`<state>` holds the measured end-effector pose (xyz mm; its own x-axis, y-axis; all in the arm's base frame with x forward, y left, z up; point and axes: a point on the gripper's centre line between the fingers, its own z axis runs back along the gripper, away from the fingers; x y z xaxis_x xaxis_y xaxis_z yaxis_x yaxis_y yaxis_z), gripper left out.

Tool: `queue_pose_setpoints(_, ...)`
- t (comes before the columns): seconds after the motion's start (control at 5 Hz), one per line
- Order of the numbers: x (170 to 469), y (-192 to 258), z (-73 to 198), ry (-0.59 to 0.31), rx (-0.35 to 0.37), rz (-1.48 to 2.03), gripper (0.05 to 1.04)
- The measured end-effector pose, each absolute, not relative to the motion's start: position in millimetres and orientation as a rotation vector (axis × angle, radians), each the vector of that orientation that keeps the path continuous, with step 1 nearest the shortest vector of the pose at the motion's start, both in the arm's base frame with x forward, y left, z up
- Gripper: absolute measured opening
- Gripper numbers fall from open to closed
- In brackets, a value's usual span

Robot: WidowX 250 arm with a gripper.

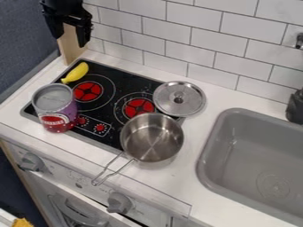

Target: Move the silver pot to the right burner

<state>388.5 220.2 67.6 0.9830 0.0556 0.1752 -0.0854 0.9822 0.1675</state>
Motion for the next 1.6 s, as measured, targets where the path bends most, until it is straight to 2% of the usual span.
queue_pose_setpoints(0.2, 384, 218, 47, -0.125, 0.154, 0.071, 1.001)
queue_pose_setpoints(0.4, 365, 200, 35, -0.08, 0.126, 0.07, 1.001)
queue_pose_setpoints(0.6, 359, 173, 57, -0.118, 0.123, 0.012, 1.001)
queue_pose_setpoints(0.8, 342, 152, 65, -0.145, 0.082, -0.006, 1.001)
queue_pose_setpoints(1.0, 323, 127, 65, -0.131, 0.019, -0.037, 1.001)
queue_pose_setpoints(1.2, 307, 98, 64, -0.117, -0.002, -0.092, 1.001)
queue_pose_setpoints(1.4, 294, 72, 47, -0.086, -0.043, -0.171, 1.001)
queue_pose_setpoints(1.6, 286, 49, 34, -0.06, -0.046, -0.26, 1.001)
